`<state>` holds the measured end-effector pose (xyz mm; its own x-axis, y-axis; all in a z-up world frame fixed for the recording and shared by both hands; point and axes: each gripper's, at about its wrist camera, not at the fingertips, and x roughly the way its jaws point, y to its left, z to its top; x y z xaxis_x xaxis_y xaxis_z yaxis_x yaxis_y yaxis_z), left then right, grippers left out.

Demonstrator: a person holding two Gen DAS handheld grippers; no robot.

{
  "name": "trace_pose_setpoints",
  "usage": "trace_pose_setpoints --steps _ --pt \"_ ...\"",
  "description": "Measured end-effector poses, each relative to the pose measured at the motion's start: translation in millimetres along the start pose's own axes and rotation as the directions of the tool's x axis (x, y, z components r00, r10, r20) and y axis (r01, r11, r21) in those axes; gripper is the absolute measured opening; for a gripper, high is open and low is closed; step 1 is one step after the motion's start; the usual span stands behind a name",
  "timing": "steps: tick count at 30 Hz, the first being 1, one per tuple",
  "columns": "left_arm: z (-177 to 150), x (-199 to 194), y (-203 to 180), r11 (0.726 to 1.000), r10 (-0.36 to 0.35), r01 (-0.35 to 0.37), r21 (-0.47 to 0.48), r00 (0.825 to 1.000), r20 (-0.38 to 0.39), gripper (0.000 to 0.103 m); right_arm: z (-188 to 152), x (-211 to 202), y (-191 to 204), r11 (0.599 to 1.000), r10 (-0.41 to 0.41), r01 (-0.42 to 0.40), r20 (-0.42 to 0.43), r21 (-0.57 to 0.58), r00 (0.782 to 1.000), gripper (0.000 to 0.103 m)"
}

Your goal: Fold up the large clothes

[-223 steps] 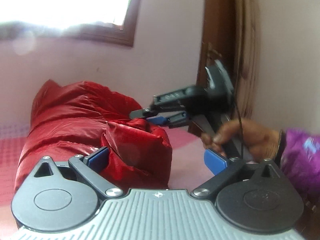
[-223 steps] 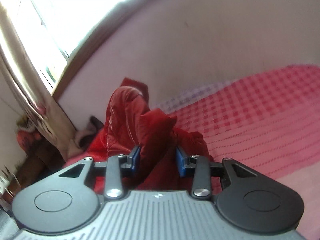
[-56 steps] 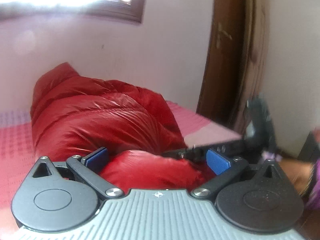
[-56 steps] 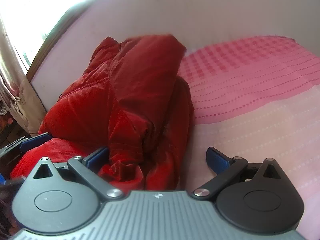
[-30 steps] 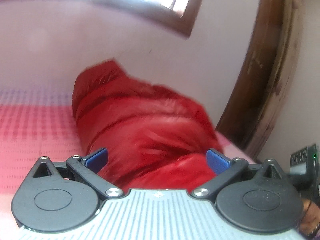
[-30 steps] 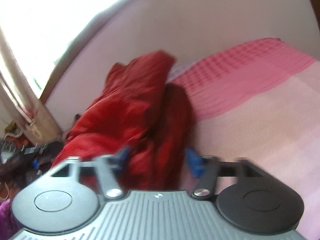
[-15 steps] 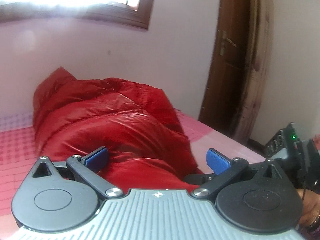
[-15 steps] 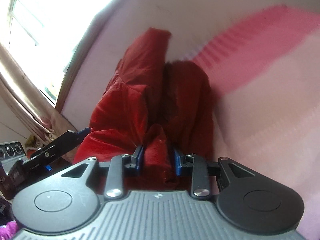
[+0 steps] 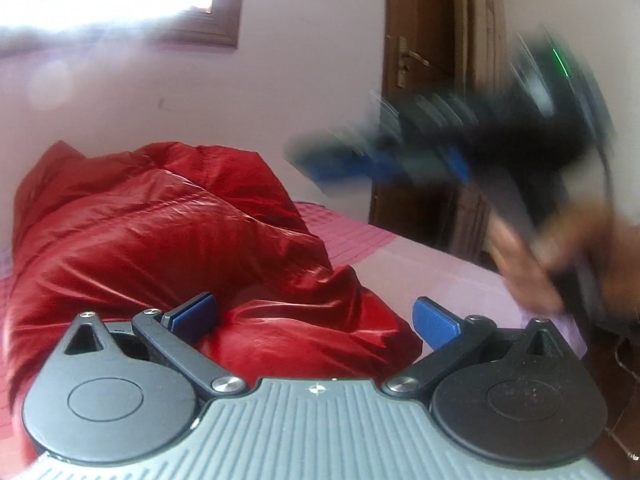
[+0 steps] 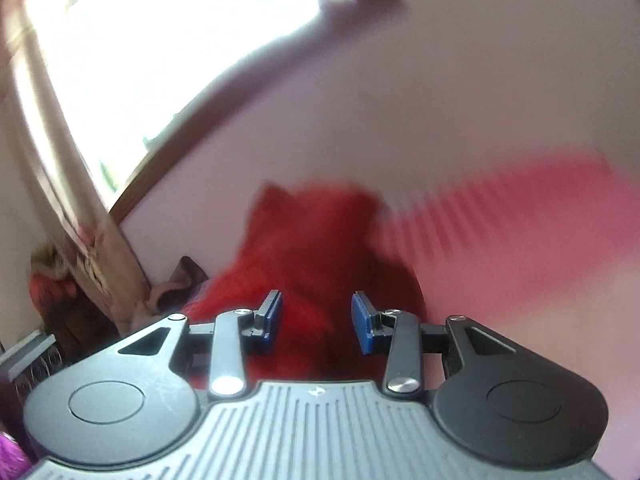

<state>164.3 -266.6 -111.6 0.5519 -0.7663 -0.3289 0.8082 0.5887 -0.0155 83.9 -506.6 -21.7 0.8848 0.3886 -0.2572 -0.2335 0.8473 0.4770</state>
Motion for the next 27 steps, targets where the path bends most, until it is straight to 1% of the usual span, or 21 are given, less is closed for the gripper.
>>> trace_pose_setpoints --steps 2,4,7,9,11,15,18,21,23,24,25,26,27 --pt "-1.8 4.1 -3.1 1.0 0.0 0.0 0.016 1.0 -0.002 0.103 25.9 22.6 23.2 0.99 -0.015 0.014 -0.009 -0.14 1.0 0.038" --pt "-4.8 6.1 -4.4 1.0 -0.003 0.003 0.03 1.0 -0.001 0.103 41.3 55.3 39.8 0.967 -0.052 0.039 -0.044 -0.254 0.998 0.038" --pt "-8.9 8.8 -3.3 0.999 -0.012 0.012 0.038 1.0 0.003 0.103 40.1 99.1 49.2 0.93 -0.124 0.071 -0.125 -0.361 0.984 0.036" --pt "-10.4 9.5 -2.1 0.999 -0.029 0.029 0.04 1.0 0.003 0.103 31.6 120.1 45.7 0.912 -0.181 0.094 -0.186 -0.398 0.966 0.036" --pt "-12.4 9.9 -2.4 0.998 -0.043 0.043 0.048 0.999 0.003 0.103 25.6 130.2 34.7 0.922 -0.192 0.097 -0.227 -0.374 0.955 0.036" --pt "-15.5 11.3 -5.3 0.996 -0.06 0.06 0.068 0.998 -0.001 0.103 14.2 135.3 16.1 0.938 -0.196 0.106 -0.25 -0.331 0.948 0.035" --pt "-17.3 11.6 -4.5 0.995 -0.065 0.065 0.069 0.998 -0.003 0.103 5.2 137.7 8.6 0.951 -0.177 0.101 -0.249 -0.292 0.952 0.035" --pt "-15.3 14.7 -5.0 0.995 -0.062 0.063 0.073 0.998 -0.015 0.103 6.1 138.9 1.4 0.967 -0.151 0.092 -0.243 -0.238 0.958 0.036" --pt "-13.5 14.5 -5.4 0.995 -0.064 0.065 0.073 0.998 -0.022 0.103 10.9 134.0 -2.7 0.979 -0.123 0.081 -0.223 -0.188 0.967 0.039" --pt "-12.9 14.5 -5.3 0.995 -0.065 0.067 0.074 0.998 -0.024 0.103 16.0 125.6 -3.6 0.985 -0.101 0.068 -0.21 -0.158 0.972 0.042" --pt "-11.1 16.0 -3.9 0.995 -0.066 0.067 0.072 0.998 -0.025 0.103 19.9 115.3 -5.9 0.991 -0.077 0.054 -0.195 -0.121 0.978 0.06" --pt "-10.3 15.8 -2.9 0.995 -0.066 0.068 0.067 0.998 -0.024 0.103 21.8 103.5 -8.8 0.996 -0.059 0.046 -0.172 -0.08 0.983 0.094" --pt "-10.2 15.3 -1.9 0.996 -0.067 0.068 0.061 0.998 -0.022 0.103 22.3 93.2 -9.6 0.998 -0.052 0.045 -0.152 -0.051 0.987 0.103"
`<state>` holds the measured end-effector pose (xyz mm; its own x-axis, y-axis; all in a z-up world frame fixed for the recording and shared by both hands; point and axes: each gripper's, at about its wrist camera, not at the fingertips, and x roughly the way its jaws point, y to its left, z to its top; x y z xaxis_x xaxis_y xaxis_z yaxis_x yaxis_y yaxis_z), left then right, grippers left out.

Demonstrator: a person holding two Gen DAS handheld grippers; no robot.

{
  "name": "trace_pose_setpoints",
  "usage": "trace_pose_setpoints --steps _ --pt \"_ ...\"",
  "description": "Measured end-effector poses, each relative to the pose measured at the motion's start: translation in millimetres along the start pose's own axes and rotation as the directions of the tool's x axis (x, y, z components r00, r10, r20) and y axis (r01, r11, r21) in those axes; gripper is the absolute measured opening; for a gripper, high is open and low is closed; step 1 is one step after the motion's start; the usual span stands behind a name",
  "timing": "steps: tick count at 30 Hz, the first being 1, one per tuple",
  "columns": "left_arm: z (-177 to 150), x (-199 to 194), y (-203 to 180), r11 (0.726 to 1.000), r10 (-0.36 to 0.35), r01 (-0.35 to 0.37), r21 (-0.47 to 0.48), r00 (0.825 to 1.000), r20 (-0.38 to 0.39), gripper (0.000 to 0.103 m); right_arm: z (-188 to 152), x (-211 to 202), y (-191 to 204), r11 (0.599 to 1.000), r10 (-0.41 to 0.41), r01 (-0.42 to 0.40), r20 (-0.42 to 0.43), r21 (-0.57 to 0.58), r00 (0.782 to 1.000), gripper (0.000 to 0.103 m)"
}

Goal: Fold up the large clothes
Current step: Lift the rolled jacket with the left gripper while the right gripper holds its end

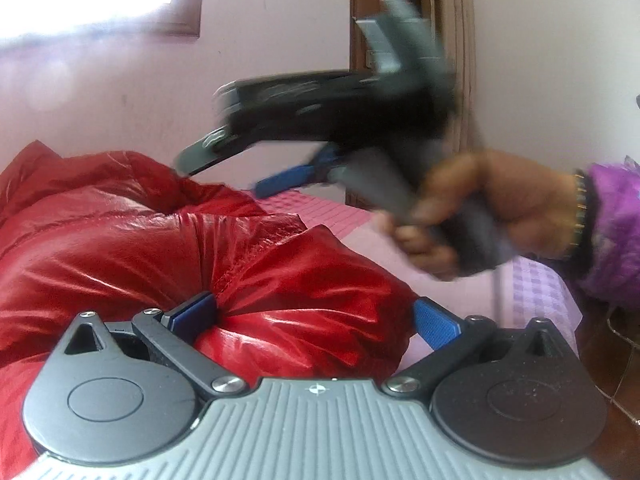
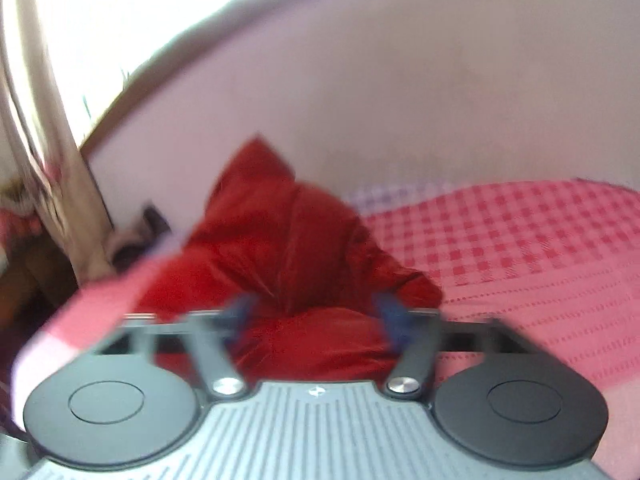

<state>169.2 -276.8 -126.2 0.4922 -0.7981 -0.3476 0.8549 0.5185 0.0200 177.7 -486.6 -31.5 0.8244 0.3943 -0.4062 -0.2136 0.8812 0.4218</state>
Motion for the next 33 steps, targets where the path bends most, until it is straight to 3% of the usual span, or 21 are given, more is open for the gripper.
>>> trace_pose_setpoints --steps 2,6,9,12,15,20,23,26,29,32,33 --pt "-0.2 -0.4 0.3 1.0 0.002 -0.002 -0.002 1.0 0.004 0.103 -5.5 -21.3 -3.9 0.999 0.015 -0.016 0.017 0.029 1.0 0.103" --pt "-0.3 -2.2 0.5 1.0 0.003 -0.003 -0.005 1.0 0.009 0.103 -27.3 -32.0 -19.3 0.992 0.053 -0.045 -0.069 0.117 0.996 0.103" --pt "-1.1 -5.2 2.4 1.0 -0.003 0.004 -0.012 1.0 0.02 0.103 -50.5 -29.7 -32.3 0.971 0.112 -0.08 -0.132 0.225 0.985 0.103" --pt "0.4 -13.9 5.4 0.999 -0.015 0.016 -0.031 0.999 0.029 0.103 -72.0 -22.7 -44.5 0.933 0.178 -0.127 -0.126 0.336 0.976 0.103" --pt "4.5 -35.8 13.7 0.995 -0.06 0.064 -0.079 0.997 0.053 0.103 -86.8 -6.3 -49.3 0.887 0.247 -0.167 -0.137 0.43 0.959 0.103" --pt "11.4 -89.6 51.2 0.965 -0.039 0.071 -0.254 0.991 0.128 0.103 -87.2 5.1 -41.5 0.891 0.258 -0.184 -0.129 0.415 0.957 0.103" --pt "11.7 -111.6 93.6 0.917 0.009 0.039 -0.398 0.993 0.117 0.103 -86.0 10.8 -41.3 0.892 0.272 -0.197 -0.134 0.408 0.953 0.103" --pt "2.5 -112.5 139.5 0.852 0.005 0.012 -0.524 0.999 0.031 0.103 -84.8 19.0 -44.6 0.891 0.289 -0.211 -0.144 0.402 0.946 0.103" --pt "-16.4 -99.2 179.6 0.743 -0.085 0.05 -0.667 0.996 -0.02 0.103 -80.7 22.9 -46.3 0.886 0.31 -0.219 -0.171 0.408 0.935 0.103" --pt "-35.0 -73.7 201.0 0.642 -0.186 0.082 -0.762 0.981 -0.051 0.103 -80.2 24.7 -46.6 0.885 0.321 -0.227 -0.179 0.407 0.93 0.103" --pt "-40.5 -67.7 205.7 0.629 -0.187 0.068 -0.775 0.98 -0.067 0.103 -80.1 25.7 -45.9 0.886 0.322 -0.229 -0.181 0.403 0.929 0.103"
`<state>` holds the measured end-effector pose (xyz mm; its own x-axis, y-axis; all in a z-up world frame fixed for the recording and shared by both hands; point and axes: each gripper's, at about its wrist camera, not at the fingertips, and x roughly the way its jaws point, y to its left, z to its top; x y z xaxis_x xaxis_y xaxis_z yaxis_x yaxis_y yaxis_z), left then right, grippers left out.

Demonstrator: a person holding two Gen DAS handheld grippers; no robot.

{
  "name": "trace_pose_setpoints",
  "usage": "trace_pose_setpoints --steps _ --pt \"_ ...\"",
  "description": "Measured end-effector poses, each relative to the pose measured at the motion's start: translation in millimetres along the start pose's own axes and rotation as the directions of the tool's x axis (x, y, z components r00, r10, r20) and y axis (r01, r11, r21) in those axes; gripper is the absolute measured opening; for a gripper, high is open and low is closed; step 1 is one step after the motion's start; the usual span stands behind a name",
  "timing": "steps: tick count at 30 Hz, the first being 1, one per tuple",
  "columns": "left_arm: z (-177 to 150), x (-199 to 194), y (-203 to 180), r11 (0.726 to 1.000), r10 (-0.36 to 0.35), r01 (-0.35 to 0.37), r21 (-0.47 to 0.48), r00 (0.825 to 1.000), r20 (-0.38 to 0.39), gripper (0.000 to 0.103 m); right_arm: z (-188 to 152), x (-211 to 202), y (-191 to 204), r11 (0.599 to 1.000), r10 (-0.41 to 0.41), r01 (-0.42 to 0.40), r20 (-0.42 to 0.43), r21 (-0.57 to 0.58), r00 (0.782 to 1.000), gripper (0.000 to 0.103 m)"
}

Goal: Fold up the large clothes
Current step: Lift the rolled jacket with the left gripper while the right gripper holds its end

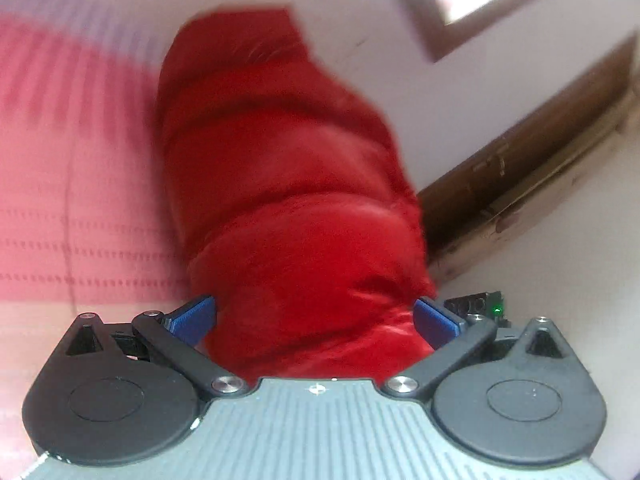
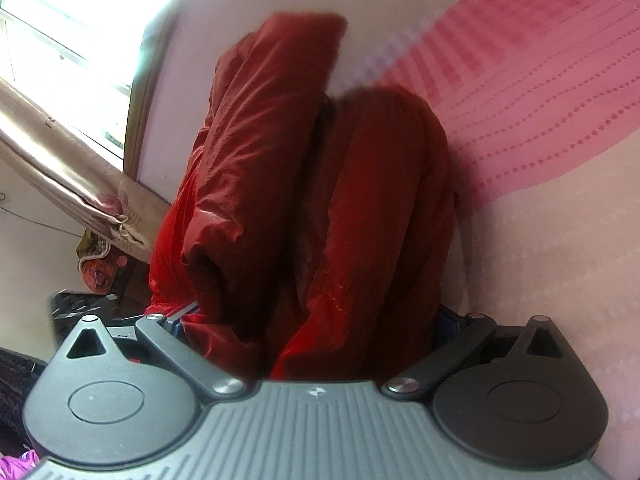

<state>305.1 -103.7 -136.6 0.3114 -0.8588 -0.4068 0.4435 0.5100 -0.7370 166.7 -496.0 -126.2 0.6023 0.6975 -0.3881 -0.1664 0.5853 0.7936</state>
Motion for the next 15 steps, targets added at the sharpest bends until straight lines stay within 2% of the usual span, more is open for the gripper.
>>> trace_pose_setpoints --steps 1,4,8,12,15 --pt "-0.1 5.5 7.5 1.0 0.001 -0.002 -0.02 1.0 -0.013 0.103 0.2 0.9 0.8 1.0 0.001 -0.001 -0.001 -0.002 1.0 0.103" --pt "6.8 24.1 23.0 0.995 -0.058 0.053 -0.089 0.996 -0.06 0.103 1.1 3.0 0.3 1.0 0.012 -0.012 -0.004 -0.01 1.0 0.103" --pt "16.6 41.5 29.2 0.993 -0.074 0.065 -0.096 0.993 -0.095 0.103 5.6 8.6 -0.8 1.0 0.024 -0.024 -0.018 -0.017 1.0 0.103" --pt "14.1 47.1 19.4 0.999 -0.019 0.015 -0.041 0.995 -0.096 0.103 8.9 16.9 1.9 0.999 0.012 -0.012 -0.007 -0.03 1.0 0.103" --pt "6.2 47.5 0.4 0.996 0.075 -0.073 0.052 0.996 -0.041 0.103 2.6 20.6 10.9 0.997 -0.024 0.026 0.028 -0.07 0.999 0.103"
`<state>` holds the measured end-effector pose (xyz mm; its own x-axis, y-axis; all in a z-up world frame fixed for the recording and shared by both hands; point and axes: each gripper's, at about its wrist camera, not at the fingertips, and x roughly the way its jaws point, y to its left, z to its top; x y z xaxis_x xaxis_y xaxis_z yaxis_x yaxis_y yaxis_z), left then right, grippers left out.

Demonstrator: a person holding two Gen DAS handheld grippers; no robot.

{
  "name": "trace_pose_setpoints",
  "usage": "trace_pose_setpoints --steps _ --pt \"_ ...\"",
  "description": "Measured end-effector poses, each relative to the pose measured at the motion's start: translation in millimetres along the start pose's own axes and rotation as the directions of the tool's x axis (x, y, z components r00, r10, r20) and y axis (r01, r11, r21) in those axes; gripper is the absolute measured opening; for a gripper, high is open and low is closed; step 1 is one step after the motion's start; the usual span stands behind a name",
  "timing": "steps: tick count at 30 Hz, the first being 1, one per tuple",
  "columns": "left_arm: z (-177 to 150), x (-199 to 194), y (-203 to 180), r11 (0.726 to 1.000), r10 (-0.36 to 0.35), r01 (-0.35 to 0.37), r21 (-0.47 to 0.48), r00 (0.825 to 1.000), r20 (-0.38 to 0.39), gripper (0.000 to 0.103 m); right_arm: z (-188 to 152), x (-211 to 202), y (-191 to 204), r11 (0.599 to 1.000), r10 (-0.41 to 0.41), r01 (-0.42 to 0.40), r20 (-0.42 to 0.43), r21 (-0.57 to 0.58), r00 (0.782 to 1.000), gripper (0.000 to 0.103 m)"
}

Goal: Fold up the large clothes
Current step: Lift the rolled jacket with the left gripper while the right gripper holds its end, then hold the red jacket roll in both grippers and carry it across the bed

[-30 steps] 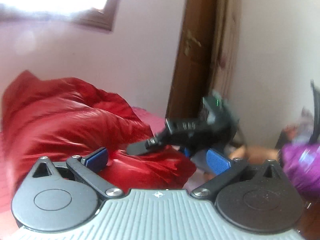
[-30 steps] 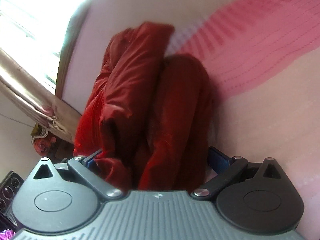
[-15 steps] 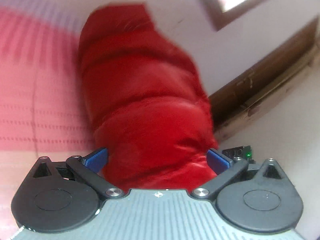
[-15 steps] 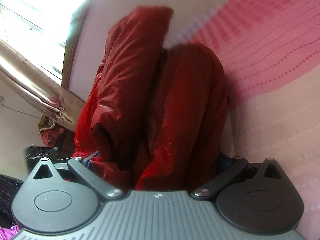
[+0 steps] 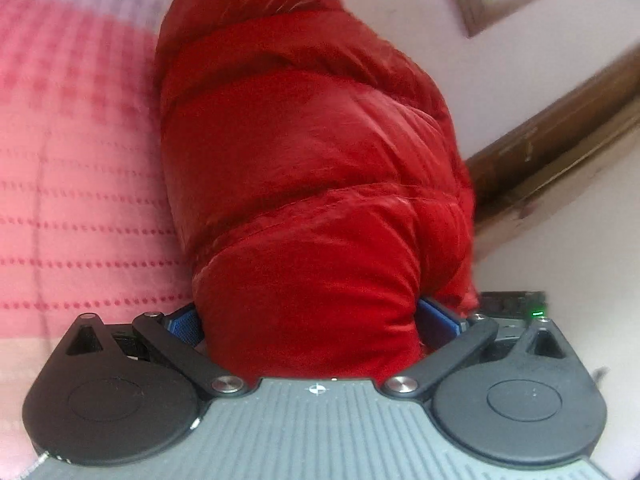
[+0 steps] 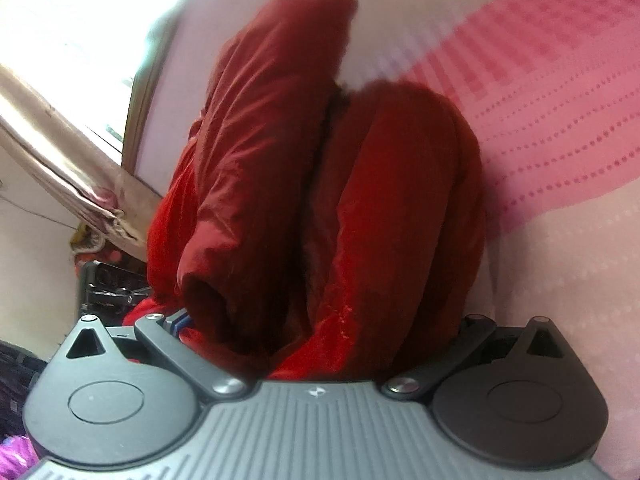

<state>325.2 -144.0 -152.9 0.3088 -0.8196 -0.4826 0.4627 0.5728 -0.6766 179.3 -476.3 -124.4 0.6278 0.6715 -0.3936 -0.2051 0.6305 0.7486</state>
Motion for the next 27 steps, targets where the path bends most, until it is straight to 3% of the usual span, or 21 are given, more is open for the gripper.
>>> trace_pose_setpoints --steps 3,6,13,15,27 --pt "-7.7 0.9 -28.9 0.984 0.112 -0.116 0.135 0.993 0.04 0.103 -7.1 -1.4 9.0 0.998 -0.035 0.037 0.033 -0.056 0.999 0.103" --pt "-11.6 4.7 -49.5 0.959 0.19 -0.198 0.202 0.98 0.062 0.103 -14.1 -6.1 21.1 0.989 -0.072 0.079 0.064 -0.123 0.995 0.097" --pt "-17.7 10.1 -81.8 0.893 0.303 -0.326 0.311 0.945 0.121 0.103 -24.3 -12.1 24.7 0.987 -0.09 0.102 0.106 -0.121 0.99 0.096" --pt "-17.7 9.8 -86.7 0.878 0.317 -0.344 0.332 0.939 0.133 0.103 -25.0 -11.9 24.0 0.987 -0.092 0.105 0.111 -0.12 0.99 0.096" --pt "-16.4 4.8 -85.4 0.869 0.317 -0.345 0.354 0.938 0.138 0.103 -27.5 -11.3 19.0 0.993 -0.086 0.095 0.114 -0.07 0.99 0.1"
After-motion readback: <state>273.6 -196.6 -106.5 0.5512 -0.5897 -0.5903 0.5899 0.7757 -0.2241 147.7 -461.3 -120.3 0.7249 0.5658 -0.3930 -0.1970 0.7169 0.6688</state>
